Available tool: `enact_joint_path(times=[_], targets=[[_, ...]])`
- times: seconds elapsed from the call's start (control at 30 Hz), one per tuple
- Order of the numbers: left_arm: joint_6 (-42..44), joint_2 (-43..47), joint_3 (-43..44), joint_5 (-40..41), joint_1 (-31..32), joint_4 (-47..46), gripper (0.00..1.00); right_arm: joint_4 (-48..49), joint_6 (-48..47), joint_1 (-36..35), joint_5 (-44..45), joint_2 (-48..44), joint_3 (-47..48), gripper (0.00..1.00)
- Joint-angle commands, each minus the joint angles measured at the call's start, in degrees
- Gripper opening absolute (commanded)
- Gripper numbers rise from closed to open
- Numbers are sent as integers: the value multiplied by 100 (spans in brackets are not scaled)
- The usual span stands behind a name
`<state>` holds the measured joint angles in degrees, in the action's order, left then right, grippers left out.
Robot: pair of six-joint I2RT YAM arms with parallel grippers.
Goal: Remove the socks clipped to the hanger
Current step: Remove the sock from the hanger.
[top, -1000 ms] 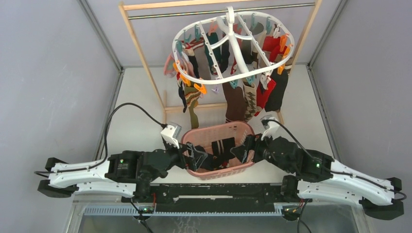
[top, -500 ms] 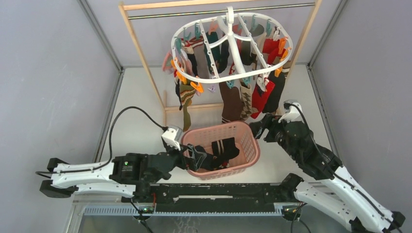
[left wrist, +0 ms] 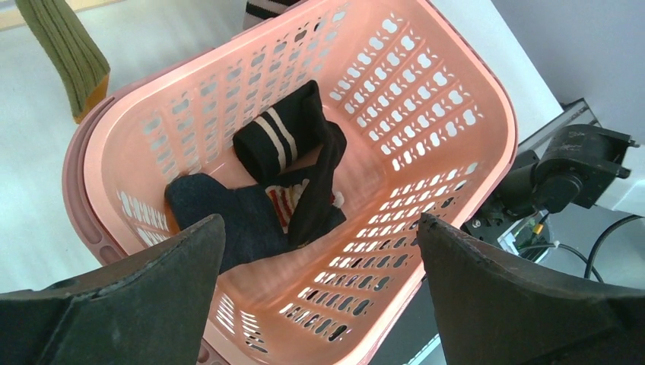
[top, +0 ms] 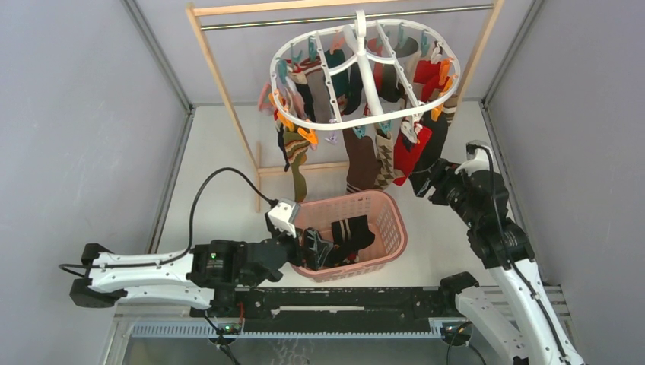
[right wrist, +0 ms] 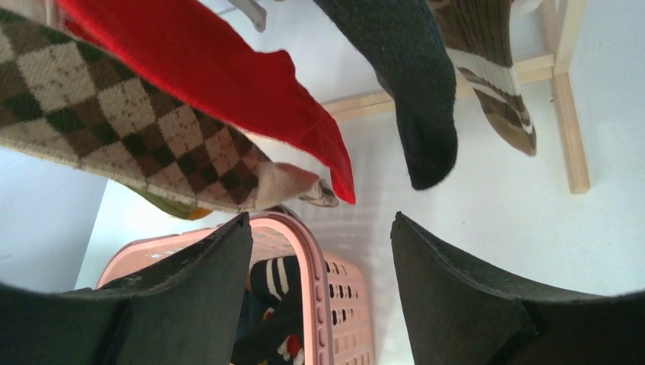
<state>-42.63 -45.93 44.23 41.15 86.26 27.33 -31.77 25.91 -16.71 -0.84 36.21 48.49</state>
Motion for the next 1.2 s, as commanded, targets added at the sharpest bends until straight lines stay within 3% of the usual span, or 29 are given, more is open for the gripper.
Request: enact_joint_path(times=[0.0, 0.33, 0.53, 0.63, 0.8, 1.03, 1.17], targets=[[188, 162, 39, 10, 24, -234, 100, 685, -194, 289, -876, 260, 227, 74], [317, 35, 174, -31, 24, -262, 100, 1405, -385, 669, -1502, 729, 315, 77], [495, -232, 423, -129, 24, -338, 100, 2012, -324, 666, -1954, 1183, 319, 68], [525, -301, 510, -148, 25, -338, 100, 2274, -324, 603, -2072, 1406, 327, 58], [597, -307, 602, -189, 23, -430, 100, 2295, -324, 563, -1999, 1492, 328, 21], [1319, -489, 715, -981, 15, -1384, 100, 1569, -475, 519, -1817, 841, 728, 0], [1494, -735, 928, -1170, 26, -1542, 100, 886, -506, 519, -1820, 588, 1131, 0]])
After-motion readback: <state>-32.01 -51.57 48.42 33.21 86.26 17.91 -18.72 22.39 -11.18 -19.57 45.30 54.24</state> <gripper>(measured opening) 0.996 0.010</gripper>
